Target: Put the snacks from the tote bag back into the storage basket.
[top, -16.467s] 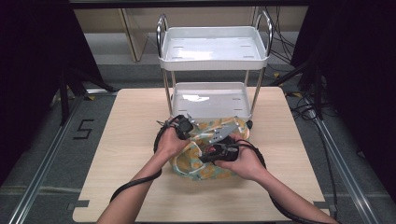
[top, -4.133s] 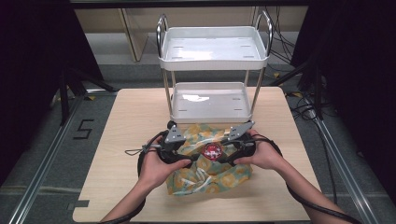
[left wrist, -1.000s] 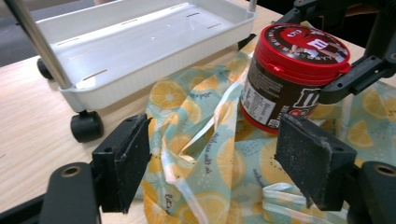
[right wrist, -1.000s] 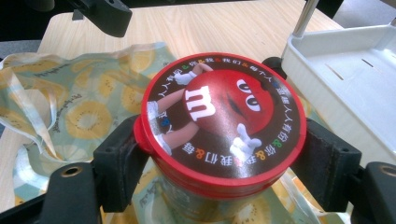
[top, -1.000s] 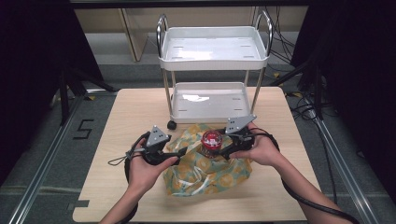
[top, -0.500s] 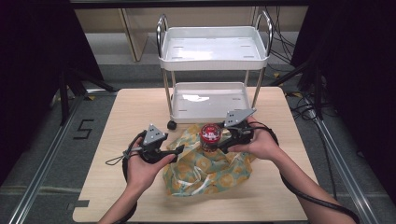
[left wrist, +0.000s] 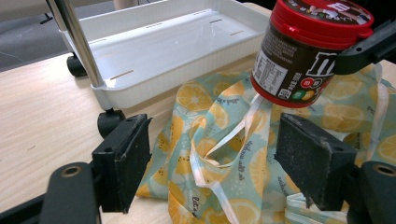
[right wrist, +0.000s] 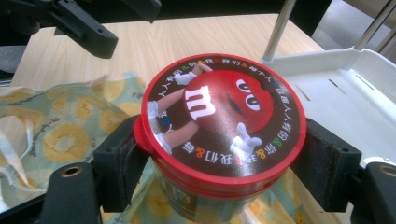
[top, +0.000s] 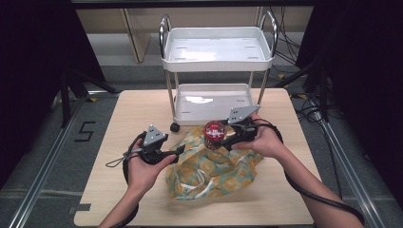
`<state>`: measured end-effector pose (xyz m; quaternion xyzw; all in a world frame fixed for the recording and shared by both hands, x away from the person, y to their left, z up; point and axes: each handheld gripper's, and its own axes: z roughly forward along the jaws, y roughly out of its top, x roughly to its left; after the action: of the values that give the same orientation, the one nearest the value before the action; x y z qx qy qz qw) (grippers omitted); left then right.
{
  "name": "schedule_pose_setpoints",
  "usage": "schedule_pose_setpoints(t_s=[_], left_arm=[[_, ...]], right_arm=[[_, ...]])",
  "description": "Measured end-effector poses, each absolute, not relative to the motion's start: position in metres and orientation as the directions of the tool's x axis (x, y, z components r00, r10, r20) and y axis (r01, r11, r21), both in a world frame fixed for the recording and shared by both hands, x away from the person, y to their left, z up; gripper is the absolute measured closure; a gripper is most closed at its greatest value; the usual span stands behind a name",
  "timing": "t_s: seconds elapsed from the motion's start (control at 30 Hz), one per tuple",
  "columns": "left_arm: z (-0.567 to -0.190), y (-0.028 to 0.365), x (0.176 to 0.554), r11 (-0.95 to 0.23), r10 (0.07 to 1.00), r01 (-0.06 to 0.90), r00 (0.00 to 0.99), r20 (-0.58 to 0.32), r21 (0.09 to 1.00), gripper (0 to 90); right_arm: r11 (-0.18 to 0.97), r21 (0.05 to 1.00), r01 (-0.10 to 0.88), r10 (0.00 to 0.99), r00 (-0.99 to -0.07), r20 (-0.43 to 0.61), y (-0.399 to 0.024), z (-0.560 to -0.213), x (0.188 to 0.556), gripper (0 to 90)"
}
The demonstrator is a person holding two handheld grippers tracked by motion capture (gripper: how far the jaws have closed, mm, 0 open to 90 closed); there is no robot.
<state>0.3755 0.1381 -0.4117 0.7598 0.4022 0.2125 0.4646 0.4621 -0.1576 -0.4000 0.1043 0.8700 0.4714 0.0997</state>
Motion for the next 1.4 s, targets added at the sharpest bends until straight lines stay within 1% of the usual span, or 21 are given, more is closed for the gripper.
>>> schedule_pose_setpoints(t_s=[0.1, 0.23, 0.27, 0.37, 0.4, 0.77, 0.8, 0.9, 0.93, 1.13, 1.2, 1.4], left_arm=[[-0.412, 0.138, 0.375, -0.234, 0.814, 0.419, 0.578, -0.060, 0.877, 25.6], [-0.412, 0.140, 0.376, -0.244, 0.811, 0.410, 0.583, -0.046, 0.879, 25.6], [-0.412, 0.139, 0.376, -0.231, 0.815, 0.417, 0.576, -0.059, 0.879, 25.5], [-0.412, 0.140, 0.376, -0.228, 0.818, 0.417, 0.573, -0.060, 0.880, 25.6], [-0.412, 0.140, 0.376, -0.234, 0.817, 0.410, 0.574, -0.050, 0.882, 25.5], [-0.411, 0.142, 0.377, -0.227, 0.823, 0.408, 0.566, -0.049, 0.884, 25.5], [-0.412, 0.142, 0.376, -0.216, 0.826, 0.414, 0.560, -0.060, 0.884, 25.5], [-0.411, 0.143, 0.377, -0.224, 0.824, 0.408, 0.564, -0.052, 0.885, 25.5], [-0.411, 0.143, 0.377, -0.223, 0.825, 0.409, 0.563, -0.052, 0.885, 25.6], [-0.411, 0.143, 0.377, -0.222, 0.825, 0.407, 0.563, -0.052, 0.886, 25.5], [-0.411, 0.144, 0.377, -0.213, 0.828, 0.411, 0.557, -0.060, 0.886, 25.5], [-0.411, 0.144, 0.377, -0.218, 0.828, 0.406, 0.559, -0.052, 0.887, 25.5]], right_arm=[[0.534, 0.840, 0.095, 0.283, -0.956, -0.072, -0.157, -0.399, 0.463, 25.6], [0.536, 0.838, 0.106, 0.297, -0.952, -0.070, -0.156, -0.397, 0.466, 25.6], [0.537, 0.839, 0.088, 0.288, -0.954, -0.084, -0.156, -0.396, 0.468, 25.6], [0.541, 0.835, 0.104, 0.296, -0.952, -0.073, -0.155, -0.395, 0.469, 25.6], [0.541, 0.836, 0.093, 0.291, -0.953, -0.083, -0.154, -0.394, 0.471, 25.6], [0.541, 0.836, 0.089, 0.309, -0.946, -0.099, -0.147, -0.394, 0.480, 25.6], [0.534, 0.839, 0.101, 0.322, -0.942, -0.092, -0.145, -0.395, 0.481, 25.7], [0.538, 0.838, 0.096, 0.334, -0.937, -0.107, -0.144, -0.395, 0.484, 25.6], [0.528, 0.842, 0.112, 0.344, -0.935, -0.091, -0.143, -0.396, 0.483, 25.6], [0.519, 0.848, 0.108, 0.351, -0.931, -0.096, -0.139, -0.397, 0.489, 25.6], [0.501, 0.857, 0.121, 0.378, -0.921, -0.091, -0.137, -0.398, 0.489, 25.6], [0.482, 0.868, 0.120, 0.396, -0.913, -0.094, -0.133, -0.398, 0.491, 25.6]])
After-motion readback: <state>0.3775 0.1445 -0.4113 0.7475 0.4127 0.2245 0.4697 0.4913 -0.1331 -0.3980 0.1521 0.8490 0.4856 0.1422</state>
